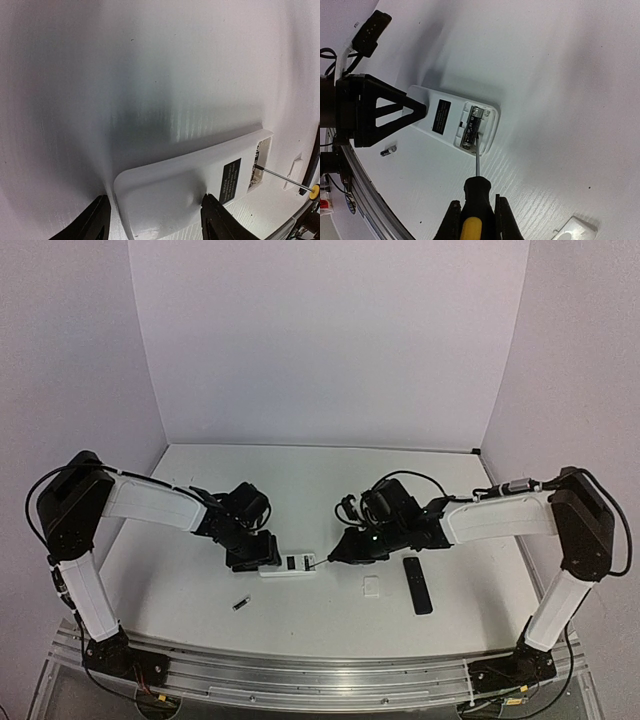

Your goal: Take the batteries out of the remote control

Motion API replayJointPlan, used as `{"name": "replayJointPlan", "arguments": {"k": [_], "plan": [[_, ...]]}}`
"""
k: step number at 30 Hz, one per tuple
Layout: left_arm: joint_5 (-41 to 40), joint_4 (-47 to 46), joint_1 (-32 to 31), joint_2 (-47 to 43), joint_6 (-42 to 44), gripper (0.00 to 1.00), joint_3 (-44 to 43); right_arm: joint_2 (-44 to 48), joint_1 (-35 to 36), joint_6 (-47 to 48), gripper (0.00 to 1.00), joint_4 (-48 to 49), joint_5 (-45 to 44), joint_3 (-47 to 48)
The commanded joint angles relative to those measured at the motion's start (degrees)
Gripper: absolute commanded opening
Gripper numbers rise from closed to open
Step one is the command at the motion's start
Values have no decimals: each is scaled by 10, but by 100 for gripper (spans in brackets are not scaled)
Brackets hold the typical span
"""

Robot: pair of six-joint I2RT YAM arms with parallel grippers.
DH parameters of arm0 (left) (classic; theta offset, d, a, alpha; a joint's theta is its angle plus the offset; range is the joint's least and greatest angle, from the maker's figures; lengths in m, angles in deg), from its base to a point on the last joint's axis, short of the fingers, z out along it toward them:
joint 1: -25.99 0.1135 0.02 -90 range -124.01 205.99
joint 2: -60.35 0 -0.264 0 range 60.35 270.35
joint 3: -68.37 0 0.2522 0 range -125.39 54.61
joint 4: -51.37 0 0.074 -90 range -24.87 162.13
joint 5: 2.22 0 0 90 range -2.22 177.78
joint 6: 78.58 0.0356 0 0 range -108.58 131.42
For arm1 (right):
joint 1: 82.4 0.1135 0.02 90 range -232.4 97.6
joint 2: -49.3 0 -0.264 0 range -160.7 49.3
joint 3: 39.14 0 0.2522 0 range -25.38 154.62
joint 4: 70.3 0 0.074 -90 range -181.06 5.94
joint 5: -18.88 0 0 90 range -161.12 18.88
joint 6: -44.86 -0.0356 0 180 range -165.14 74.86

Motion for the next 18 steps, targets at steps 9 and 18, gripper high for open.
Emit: {"name": "replayJointPlan", "arguments": {"k": [9, 18], "plan": [[11, 21, 0, 38, 10, 54, -7, -31, -10, -16, 0, 14, 35, 5], [26, 21, 1, 62, 5, 49, 7, -43, -35, -77, 0, 135, 109, -82]]}}
